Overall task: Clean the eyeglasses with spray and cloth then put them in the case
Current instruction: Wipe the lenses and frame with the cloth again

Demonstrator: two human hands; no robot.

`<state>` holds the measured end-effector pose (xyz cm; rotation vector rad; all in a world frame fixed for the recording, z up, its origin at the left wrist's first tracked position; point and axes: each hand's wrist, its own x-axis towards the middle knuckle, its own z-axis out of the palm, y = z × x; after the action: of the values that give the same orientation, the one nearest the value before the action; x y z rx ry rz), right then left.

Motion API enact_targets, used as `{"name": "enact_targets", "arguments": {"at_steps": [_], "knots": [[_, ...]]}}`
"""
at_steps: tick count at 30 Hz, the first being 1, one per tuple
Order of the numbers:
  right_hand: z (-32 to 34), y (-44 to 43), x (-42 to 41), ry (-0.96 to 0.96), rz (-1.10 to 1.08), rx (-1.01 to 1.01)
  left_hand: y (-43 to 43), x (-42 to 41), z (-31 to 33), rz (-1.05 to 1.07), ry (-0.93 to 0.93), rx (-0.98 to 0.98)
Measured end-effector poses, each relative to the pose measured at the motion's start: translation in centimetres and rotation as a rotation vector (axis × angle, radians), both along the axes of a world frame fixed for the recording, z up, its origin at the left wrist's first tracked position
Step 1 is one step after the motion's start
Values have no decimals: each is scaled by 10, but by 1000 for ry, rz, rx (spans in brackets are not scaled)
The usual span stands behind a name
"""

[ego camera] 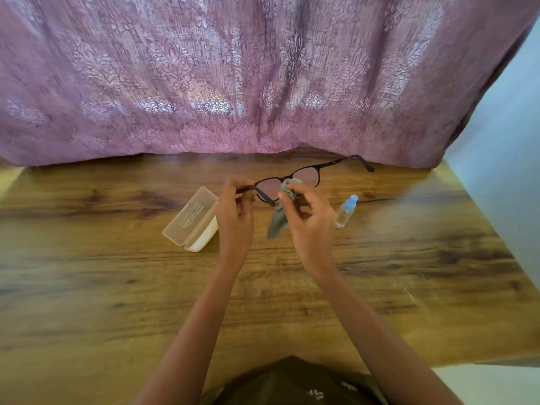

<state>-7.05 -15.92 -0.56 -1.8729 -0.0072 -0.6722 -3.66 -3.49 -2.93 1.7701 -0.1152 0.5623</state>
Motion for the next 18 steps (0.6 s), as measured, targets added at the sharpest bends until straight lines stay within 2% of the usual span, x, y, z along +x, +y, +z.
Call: {"name": "enact_targets", "arguments": {"at_steps": [4,11,18], "knots": [[3,1,2,-79,-32,-252,-3,-1,1,-33,-17,-28],[6,2,4,-110,-42,-504,-5,-4,-1,-58,-25,-44],[3,8,-4,-115,12,-529,-6,-5,0,-54,-32,-16]]}}
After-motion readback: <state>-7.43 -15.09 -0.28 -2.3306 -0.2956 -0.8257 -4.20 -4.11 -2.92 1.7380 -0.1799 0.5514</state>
